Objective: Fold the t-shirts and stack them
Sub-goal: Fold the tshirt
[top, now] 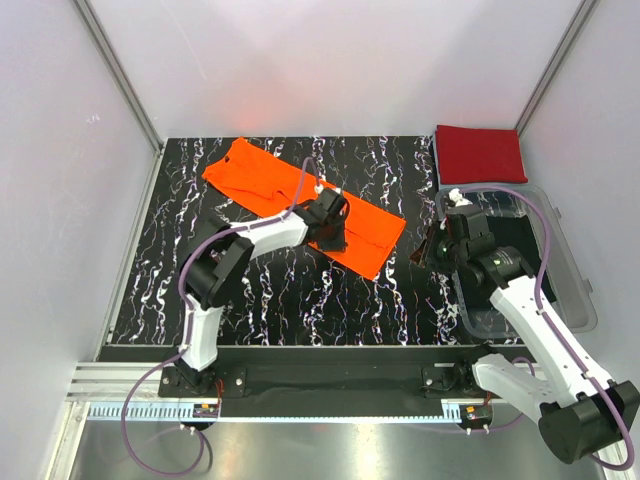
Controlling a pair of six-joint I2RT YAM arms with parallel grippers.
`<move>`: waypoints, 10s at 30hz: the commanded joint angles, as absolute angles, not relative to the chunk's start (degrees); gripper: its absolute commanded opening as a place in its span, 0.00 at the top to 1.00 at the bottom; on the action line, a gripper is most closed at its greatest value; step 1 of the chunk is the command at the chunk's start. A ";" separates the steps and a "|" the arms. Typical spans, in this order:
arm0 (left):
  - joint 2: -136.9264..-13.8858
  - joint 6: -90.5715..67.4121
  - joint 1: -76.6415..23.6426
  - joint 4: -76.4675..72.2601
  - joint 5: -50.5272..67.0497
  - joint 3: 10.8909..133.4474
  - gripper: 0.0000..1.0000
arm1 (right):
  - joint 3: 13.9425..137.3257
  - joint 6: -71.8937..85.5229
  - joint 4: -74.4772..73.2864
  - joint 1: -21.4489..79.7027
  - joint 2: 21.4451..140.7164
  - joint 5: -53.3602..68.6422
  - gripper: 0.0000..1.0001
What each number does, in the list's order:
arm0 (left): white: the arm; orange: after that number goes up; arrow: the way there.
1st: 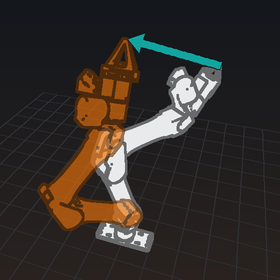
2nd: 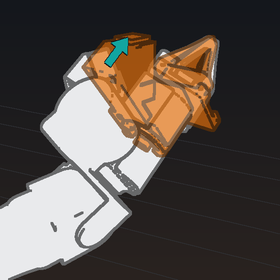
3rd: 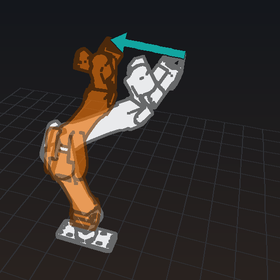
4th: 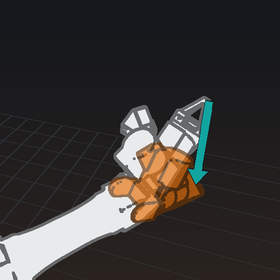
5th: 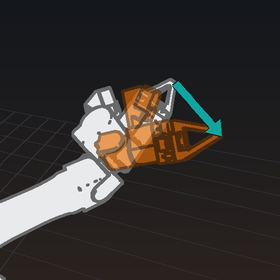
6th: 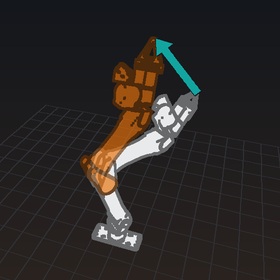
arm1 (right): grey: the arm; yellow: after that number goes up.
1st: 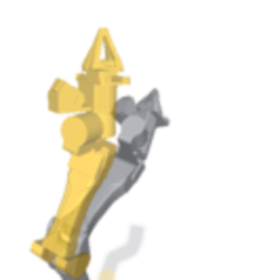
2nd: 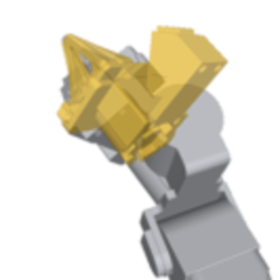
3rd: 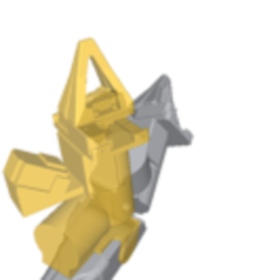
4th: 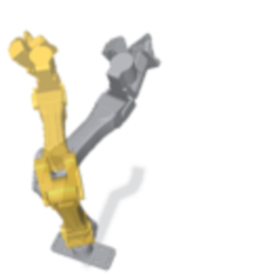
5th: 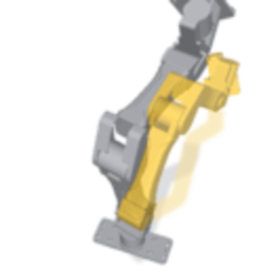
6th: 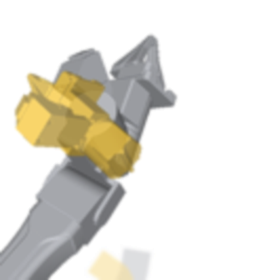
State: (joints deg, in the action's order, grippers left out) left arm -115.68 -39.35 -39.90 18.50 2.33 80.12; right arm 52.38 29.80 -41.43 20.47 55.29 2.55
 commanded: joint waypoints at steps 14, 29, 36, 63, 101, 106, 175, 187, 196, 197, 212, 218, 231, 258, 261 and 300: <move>-104.17 -42.62 -40.78 16.70 -5.36 59.60 1.00 | 52.20 29.09 -44.21 20.30 56.51 4.92 0.72; -62.01 -49.04 -40.61 31.70 -10.36 33.75 1.00 | 49.57 31.38 -33.32 27.50 74.16 15.20 0.55; -56.86 -41.32 -31.05 37.79 -12.49 44.01 0.94 | 45.09 32.26 -27.34 30.50 77.60 17.40 0.54; -113.36 -28.56 -6.86 29.53 -2.82 93.41 0.98 | 47.20 29.09 -20.66 30.50 91.14 19.69 0.60; -140.18 -28.39 -7.21 22.42 17.13 114.70 0.91 | 27.16 58.78 -3.96 41.39 71.20 10.82 1.00; -141.50 -28.57 -8.26 20.57 22.14 117.07 0.88 | 24.53 61.61 -1.77 43.32 70.05 9.32 1.00; -58.88 -61.44 -41.84 33.23 -6.68 25.93 0.64 | 16.35 67.32 9.49 50.89 62.75 4.92 1.00; -59.32 -60.12 -41.84 31.90 -4.75 27.77 1.00 | 17.22 66.89 6.95 50.89 62.75 4.75 1.00; -66.87 -52.92 -40.18 32.17 -1.41 37.35 1.00 | 28.37 61.27 -3.67 50.89 65.04 2.12 1.00; -67.58 -52.13 -39.21 32.25 -0.36 37.96 1.00 | 29.26 60.82 -4.21 50.80 65.39 1.50 1.00; -86.21 -39.82 -22.51 31.38 8.87 55.09 1.00 | 53.86 40.35 -10.19 37.01 85.77 12.66 1.00; -92.45 -37.36 -18.46 31.64 9.40 63.52 1.00 | 65.73 33.23 -14.23 32.70 95.96 14.50 1.00; -103.70 -35.51 -14.15 34.01 11.07 79.53 1.00 | 85.33 27.07 -24.43 27.16 109.76 15.73 1.00; -115.40 -34.10 -10.28 37.70 6.50 93.87 1.00 | 107.31 23.29 -27.95 23.82 126.65 19.95 1.00; -116.71 -34.19 -10.02 37.53 6.59 94.74 1.00 | 108.37 23.20 -27.86 23.82 128.05 20.56 1.00; -117.68 -32.08 -13.89 34.28 8.09 92.45 0.79 | 107.92 21.89 -32.26 23.73 128.93 20.39 0.78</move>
